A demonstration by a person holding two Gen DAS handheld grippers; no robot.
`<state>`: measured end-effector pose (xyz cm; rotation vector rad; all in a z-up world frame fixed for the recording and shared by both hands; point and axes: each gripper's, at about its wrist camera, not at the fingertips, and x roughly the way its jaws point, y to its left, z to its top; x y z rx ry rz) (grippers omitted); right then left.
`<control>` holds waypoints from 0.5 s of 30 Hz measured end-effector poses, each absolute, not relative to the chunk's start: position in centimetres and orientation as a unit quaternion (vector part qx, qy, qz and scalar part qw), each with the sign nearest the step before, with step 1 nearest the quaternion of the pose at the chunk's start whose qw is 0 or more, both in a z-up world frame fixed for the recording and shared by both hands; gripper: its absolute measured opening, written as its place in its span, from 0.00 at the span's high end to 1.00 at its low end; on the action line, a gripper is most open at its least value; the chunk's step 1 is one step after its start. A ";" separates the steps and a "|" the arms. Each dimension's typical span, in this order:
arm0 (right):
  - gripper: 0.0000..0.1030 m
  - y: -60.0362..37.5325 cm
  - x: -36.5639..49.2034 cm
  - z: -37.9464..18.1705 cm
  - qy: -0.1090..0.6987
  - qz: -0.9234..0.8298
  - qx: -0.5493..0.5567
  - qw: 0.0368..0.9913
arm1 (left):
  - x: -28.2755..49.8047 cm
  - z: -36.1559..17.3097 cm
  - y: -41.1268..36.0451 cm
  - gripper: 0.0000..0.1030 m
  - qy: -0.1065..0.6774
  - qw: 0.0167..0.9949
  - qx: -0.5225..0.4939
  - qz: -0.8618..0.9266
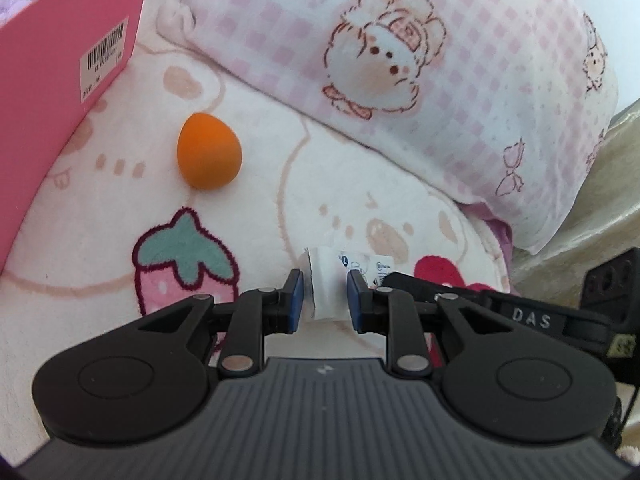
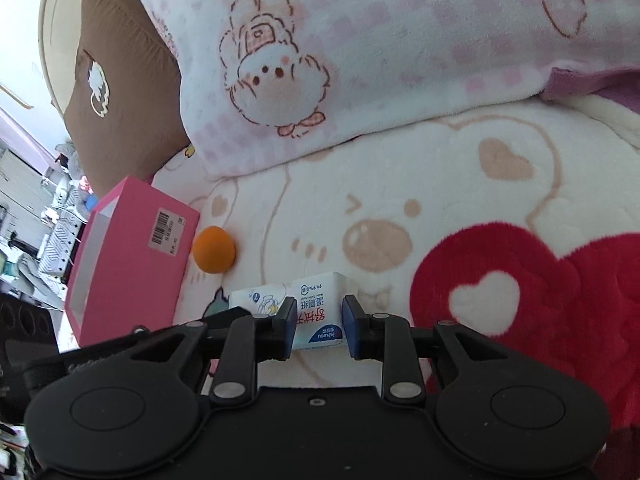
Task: Organize objects
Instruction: 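Grip the tissue packet's other end with the left tool while the right tool holds it, then lift the tissue packet off the sheet with both tools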
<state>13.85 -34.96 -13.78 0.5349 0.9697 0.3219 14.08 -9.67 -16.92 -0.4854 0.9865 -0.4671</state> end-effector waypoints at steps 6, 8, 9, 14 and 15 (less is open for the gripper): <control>0.68 -31.8 12.0 -11.7 0.428 0.145 0.109 0.885 | 14.4 -17.8 -9.8 0.78 0.476 0.820 -0.231 -0.218; 0.59 -31.3 11.8 -11.9 0.426 0.155 0.089 0.887 | 14.7 -18.0 -9.7 0.78 0.479 0.818 -0.234 -0.218; 0.53 -31.1 11.9 -12.1 0.430 0.155 0.080 0.886 | 14.8 -18.1 -9.7 0.78 0.480 0.817 -0.235 -0.218; 0.39 -30.8 12.3 -12.9 0.443 0.149 0.050 0.883 | 15.3 -18.4 -9.7 0.77 0.480 0.816 -0.237 -0.219; 0.38 -30.8 12.3 -12.8 0.440 0.153 0.051 0.884 | 15.2 -18.4 -9.7 0.77 0.482 0.814 -0.240 -0.216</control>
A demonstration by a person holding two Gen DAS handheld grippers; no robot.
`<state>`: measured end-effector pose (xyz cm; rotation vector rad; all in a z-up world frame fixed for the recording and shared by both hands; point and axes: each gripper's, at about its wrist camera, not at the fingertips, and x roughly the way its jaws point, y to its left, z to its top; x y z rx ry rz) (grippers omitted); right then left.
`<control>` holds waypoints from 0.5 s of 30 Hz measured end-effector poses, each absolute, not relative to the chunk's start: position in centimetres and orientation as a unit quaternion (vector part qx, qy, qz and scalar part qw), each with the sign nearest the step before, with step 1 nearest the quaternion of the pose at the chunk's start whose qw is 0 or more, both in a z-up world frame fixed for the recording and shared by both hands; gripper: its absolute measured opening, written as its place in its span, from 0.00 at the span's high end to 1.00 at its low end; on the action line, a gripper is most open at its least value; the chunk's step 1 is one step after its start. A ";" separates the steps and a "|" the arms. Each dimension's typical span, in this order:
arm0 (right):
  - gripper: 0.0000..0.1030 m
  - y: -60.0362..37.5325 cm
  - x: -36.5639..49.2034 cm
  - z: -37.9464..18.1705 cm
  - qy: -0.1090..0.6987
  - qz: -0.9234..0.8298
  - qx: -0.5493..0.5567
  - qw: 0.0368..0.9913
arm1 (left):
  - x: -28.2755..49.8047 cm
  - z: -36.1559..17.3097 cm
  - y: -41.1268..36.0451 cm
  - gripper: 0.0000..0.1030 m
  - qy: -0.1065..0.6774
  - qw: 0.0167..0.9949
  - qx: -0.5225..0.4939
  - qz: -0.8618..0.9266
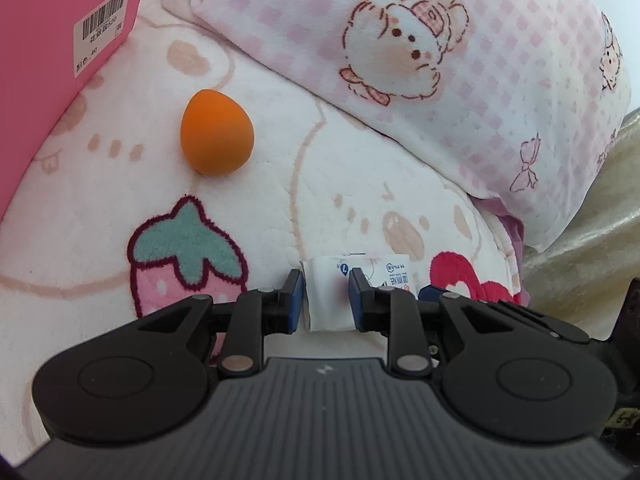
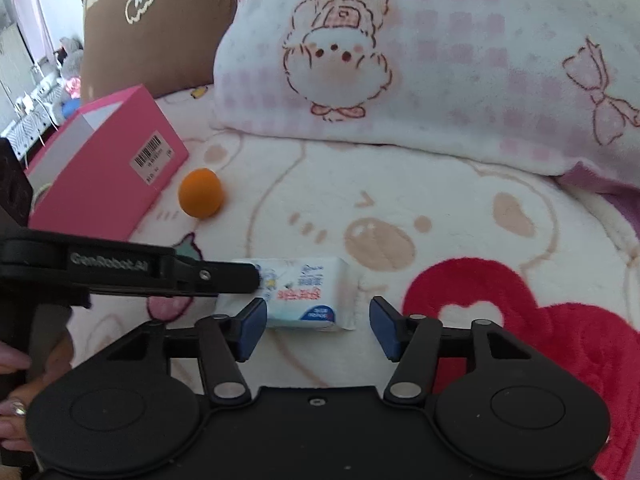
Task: Organize objects
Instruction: 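Lift the tissue packet off the sheet with both tools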
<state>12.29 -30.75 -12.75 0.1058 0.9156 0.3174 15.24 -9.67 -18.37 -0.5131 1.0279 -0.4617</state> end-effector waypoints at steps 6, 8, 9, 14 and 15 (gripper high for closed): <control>0.25 -28.1 12.0 -13.4 0.446 0.173 -0.016 0.878 | 15.1 -18.1 -9.9 0.77 0.482 0.815 -0.241 -0.211; 0.18 -27.2 12.1 -13.8 0.445 0.170 -0.033 0.879 | 15.1 -18.1 -10.2 0.77 0.480 0.819 -0.232 -0.210; 0.17 -26.9 12.2 -13.9 0.442 0.168 -0.037 0.880 | 15.0 -18.0 -10.3 0.77 0.480 0.821 -0.227 -0.210; 0.11 -26.5 12.8 -14.9 0.435 0.155 -0.033 0.886 | 14.5 -17.3 -11.2 0.78 0.468 0.836 -0.196 -0.208; 0.11 -26.5 12.8 -14.8 0.435 0.150 -0.027 0.887 | 14.3 -17.2 -11.3 0.78 0.465 0.839 -0.191 -0.209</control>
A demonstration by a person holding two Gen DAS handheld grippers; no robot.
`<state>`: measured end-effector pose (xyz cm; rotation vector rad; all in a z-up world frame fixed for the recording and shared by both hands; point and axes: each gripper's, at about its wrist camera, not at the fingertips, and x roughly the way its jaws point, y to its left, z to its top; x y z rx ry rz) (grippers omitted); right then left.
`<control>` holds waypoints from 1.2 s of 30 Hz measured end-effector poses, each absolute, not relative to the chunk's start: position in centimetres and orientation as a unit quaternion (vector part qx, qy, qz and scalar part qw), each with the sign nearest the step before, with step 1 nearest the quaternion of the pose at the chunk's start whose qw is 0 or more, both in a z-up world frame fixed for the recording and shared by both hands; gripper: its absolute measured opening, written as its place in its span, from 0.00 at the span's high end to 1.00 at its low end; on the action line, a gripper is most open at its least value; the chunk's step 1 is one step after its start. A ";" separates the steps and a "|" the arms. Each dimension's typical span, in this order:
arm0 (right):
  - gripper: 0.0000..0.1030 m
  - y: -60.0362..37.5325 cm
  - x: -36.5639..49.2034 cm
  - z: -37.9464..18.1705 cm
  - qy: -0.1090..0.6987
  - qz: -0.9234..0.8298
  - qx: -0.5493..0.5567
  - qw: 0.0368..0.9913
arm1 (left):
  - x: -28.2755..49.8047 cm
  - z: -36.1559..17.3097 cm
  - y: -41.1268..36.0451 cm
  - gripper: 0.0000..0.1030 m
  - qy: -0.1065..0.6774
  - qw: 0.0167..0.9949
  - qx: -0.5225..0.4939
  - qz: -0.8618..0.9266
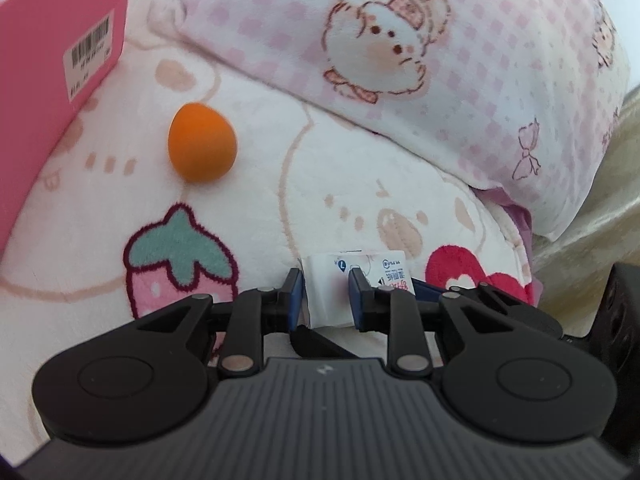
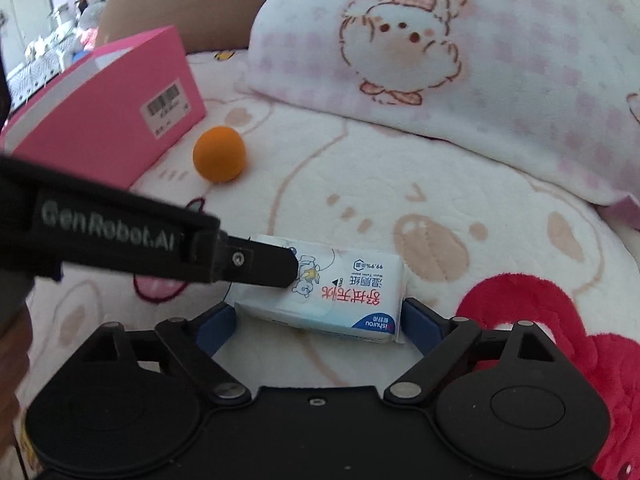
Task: Organize objects
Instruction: 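Lift the tissue packet off the sheet with both tools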
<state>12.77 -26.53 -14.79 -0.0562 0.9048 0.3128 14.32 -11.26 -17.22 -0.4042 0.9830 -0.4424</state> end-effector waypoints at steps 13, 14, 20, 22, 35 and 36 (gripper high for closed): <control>0.32 -25.8 10.4 -12.6 0.415 0.128 -0.009 0.901 | 12.8 -14.4 -9.9 0.79 0.451 0.846 -0.196 -0.208; 0.32 -25.6 10.1 -12.3 0.411 0.129 -0.008 0.903 | 12.5 -14.0 -9.9 0.79 0.451 0.849 -0.183 -0.206; 0.32 -23.6 7.4 -11.0 0.394 0.128 -0.005 0.910 | 10.2 -12.6 -9.3 0.74 0.452 0.860 -0.142 -0.190; 0.30 -22.9 6.4 -10.7 0.389 0.133 -0.011 0.912 | 9.6 -12.3 -9.1 0.72 0.457 0.861 -0.125 -0.188; 0.21 -18.8 1.5 -8.1 0.410 0.159 0.024 0.898 | 3.9 -8.7 -5.2 0.71 0.476 0.854 -0.083 -0.191; 0.21 -18.5 1.1 -7.9 0.412 0.158 0.023 0.897 | 3.6 -8.5 -5.1 0.71 0.479 0.853 -0.079 -0.192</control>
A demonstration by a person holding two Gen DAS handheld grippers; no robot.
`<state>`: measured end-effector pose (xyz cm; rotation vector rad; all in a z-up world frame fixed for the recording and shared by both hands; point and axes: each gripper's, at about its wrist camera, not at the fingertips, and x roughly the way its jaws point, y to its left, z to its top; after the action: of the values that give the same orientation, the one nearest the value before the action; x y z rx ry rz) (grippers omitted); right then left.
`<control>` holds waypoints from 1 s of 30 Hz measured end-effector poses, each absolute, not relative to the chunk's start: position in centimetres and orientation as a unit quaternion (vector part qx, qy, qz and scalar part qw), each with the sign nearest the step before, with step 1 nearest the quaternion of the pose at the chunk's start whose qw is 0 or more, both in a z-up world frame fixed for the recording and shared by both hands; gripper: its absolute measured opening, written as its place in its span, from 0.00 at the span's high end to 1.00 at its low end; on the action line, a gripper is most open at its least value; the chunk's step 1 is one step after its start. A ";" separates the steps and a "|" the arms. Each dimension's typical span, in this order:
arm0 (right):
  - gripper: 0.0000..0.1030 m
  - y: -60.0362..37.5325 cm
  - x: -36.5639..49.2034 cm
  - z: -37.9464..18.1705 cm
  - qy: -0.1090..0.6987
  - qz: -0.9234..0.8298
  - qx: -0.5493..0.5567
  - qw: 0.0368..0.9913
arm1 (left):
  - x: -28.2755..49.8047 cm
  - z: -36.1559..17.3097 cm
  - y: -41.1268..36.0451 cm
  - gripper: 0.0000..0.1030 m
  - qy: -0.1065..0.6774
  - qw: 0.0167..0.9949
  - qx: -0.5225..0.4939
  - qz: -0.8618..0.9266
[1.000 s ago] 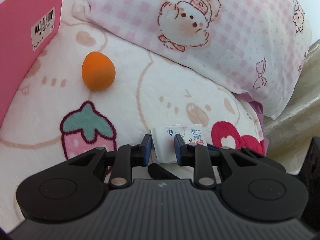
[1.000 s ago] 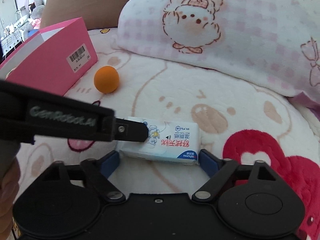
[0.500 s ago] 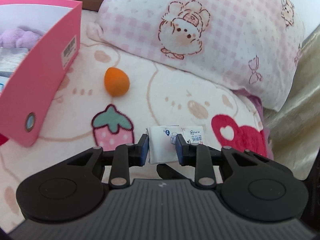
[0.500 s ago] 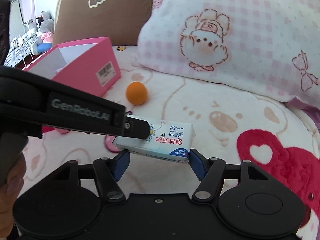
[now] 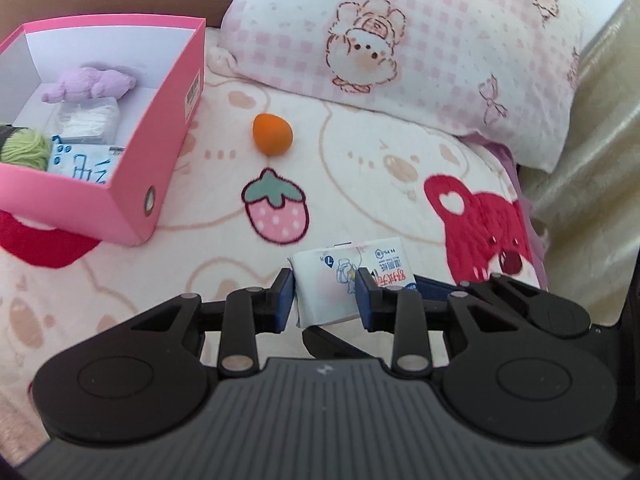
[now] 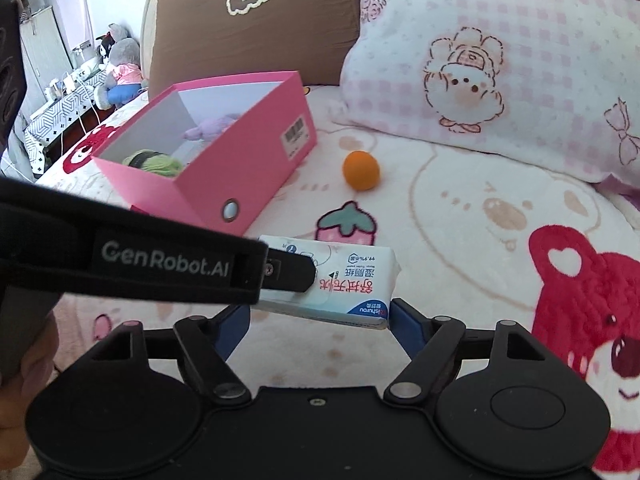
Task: Organize objects
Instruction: 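Lift the tissue packet off the sheet with both tools, then lower the white tissue packet into the pink box and open both tools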
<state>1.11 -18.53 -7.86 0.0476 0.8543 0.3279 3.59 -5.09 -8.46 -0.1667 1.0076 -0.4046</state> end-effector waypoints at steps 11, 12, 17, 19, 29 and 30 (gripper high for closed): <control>0.20 -16.2 -1.8 -4.2 0.425 0.159 0.013 0.891 | 0.3 -4.7 -3.0 0.66 0.474 0.854 -0.062 -0.205; 0.20 -15.9 -2.0 -3.9 0.425 0.160 0.011 0.891 | 0.1 -4.5 -2.8 0.66 0.474 0.854 -0.064 -0.206; 0.18 -14.8 -2.9 -2.5 0.423 0.169 0.006 0.891 | -1.1 -3.1 -1.5 0.65 0.470 0.855 -0.067 -0.210; 0.18 -14.5 -3.1 -2.1 0.422 0.174 0.011 0.890 | -1.4 -2.6 -0.9 0.65 0.467 0.856 -0.069 -0.210; 0.17 -11.9 -3.6 0.0 0.412 0.197 -0.006 0.889 | -2.9 -0.4 1.8 0.63 0.449 0.868 -0.074 -0.199; 0.17 -11.6 -3.7 0.2 0.410 0.199 -0.008 0.890 | -3.0 -0.2 2.1 0.63 0.446 0.869 -0.075 -0.198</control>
<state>-3.68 -11.63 0.23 -0.0176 0.8525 0.4134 -2.96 2.10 -0.24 -0.1562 0.9334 -0.4148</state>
